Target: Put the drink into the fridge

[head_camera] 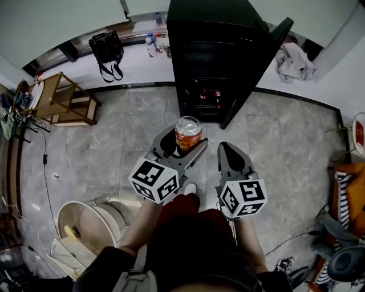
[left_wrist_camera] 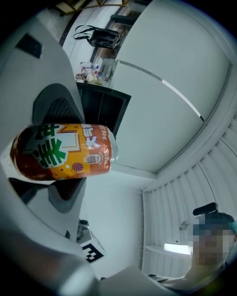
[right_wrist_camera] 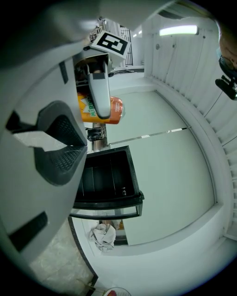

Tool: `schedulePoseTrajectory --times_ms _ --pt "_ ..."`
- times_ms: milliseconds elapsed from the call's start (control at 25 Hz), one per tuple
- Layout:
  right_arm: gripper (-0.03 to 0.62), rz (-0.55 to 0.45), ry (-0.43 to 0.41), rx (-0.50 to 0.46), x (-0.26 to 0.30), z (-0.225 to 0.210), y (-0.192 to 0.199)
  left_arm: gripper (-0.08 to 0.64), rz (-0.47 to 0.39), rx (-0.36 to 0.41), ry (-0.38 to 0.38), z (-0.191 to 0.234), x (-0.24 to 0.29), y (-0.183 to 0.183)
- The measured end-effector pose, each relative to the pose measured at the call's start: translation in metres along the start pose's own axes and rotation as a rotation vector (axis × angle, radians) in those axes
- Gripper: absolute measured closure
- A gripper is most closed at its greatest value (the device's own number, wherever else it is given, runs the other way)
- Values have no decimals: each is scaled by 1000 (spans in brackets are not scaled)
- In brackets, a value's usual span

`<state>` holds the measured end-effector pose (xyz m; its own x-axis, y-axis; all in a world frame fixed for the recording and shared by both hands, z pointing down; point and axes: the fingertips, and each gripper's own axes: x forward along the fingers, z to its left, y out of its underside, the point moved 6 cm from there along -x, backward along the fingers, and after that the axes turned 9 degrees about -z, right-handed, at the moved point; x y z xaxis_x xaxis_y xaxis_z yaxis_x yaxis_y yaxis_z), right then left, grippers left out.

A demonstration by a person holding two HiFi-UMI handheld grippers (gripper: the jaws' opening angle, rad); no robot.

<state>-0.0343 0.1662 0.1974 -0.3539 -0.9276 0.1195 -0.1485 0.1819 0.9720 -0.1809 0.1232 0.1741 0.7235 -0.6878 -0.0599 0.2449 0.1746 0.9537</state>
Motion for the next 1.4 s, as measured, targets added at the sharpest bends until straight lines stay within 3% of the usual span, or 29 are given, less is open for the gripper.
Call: schedulePoseTrajectory --times_ms 560,800,1200,1400 --pt "574 58 11 -2 48 -31 6 215 22 5 -25 46 56 19" --pt "574 85 -5 19 82 -80 15 215 67 23 -49 67 112 48" --pt "574 137 -66 40 158 -172 41 215 52 24 -134 108 216 101" --pt "574 135 -58 32 194 -206 65 215 11 23 -156 138 259 130"
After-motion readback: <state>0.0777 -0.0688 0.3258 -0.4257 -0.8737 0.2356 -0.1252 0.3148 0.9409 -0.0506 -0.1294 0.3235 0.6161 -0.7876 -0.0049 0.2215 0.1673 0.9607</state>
